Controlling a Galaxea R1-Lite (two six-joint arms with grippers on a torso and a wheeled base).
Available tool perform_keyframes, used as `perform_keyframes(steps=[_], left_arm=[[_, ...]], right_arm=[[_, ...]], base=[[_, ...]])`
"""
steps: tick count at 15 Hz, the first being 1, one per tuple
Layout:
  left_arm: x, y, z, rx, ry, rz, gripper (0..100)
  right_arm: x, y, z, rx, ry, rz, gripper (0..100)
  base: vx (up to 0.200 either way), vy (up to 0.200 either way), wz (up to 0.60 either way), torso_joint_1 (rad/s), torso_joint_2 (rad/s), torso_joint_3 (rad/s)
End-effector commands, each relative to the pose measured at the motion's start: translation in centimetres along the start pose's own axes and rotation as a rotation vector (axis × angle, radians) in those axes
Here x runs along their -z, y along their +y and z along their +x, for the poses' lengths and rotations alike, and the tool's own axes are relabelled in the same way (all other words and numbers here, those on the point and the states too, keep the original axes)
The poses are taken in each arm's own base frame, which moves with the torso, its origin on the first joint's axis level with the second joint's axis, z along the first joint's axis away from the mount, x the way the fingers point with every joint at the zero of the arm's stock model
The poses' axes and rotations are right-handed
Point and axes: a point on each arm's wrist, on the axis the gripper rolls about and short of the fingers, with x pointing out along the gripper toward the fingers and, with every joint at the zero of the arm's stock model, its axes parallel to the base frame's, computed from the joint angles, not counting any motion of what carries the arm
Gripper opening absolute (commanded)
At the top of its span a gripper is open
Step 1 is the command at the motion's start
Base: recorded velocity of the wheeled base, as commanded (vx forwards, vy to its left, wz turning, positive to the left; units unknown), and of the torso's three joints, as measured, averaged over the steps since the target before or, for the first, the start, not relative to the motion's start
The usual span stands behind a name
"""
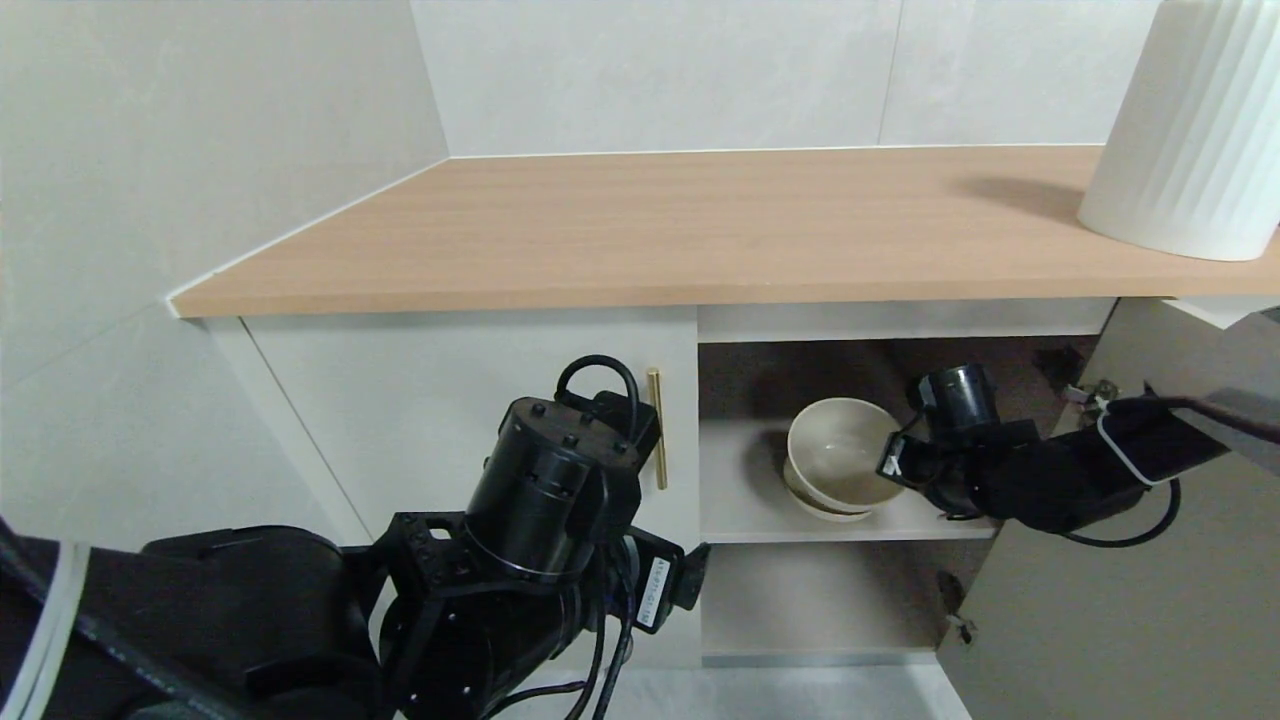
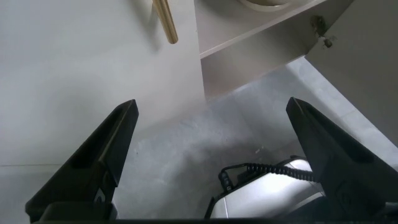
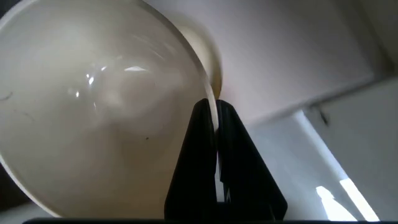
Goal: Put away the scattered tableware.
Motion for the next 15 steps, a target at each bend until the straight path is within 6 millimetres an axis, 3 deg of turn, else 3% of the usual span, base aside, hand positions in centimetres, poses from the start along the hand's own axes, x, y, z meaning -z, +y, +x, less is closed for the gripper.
perform_keyframes(steps=[1, 15], left_arm=[[0.0, 0.0, 0.0, -0.001, -0.002, 0.0, 100], [0.1, -0.1, 0.2, 0.0, 0.004, 0.002, 100]], right_arm=[[0.7, -0.9, 1.9, 0.029, 0.008, 0.004, 0], [0.9, -0.2, 4.7, 0.018, -0.015, 0.02, 0]], base=[[0.0, 0.0, 0.0, 0.0, 0.0, 0.0], [0.0, 0.0, 0.0, 0.0, 0.0, 0.0]])
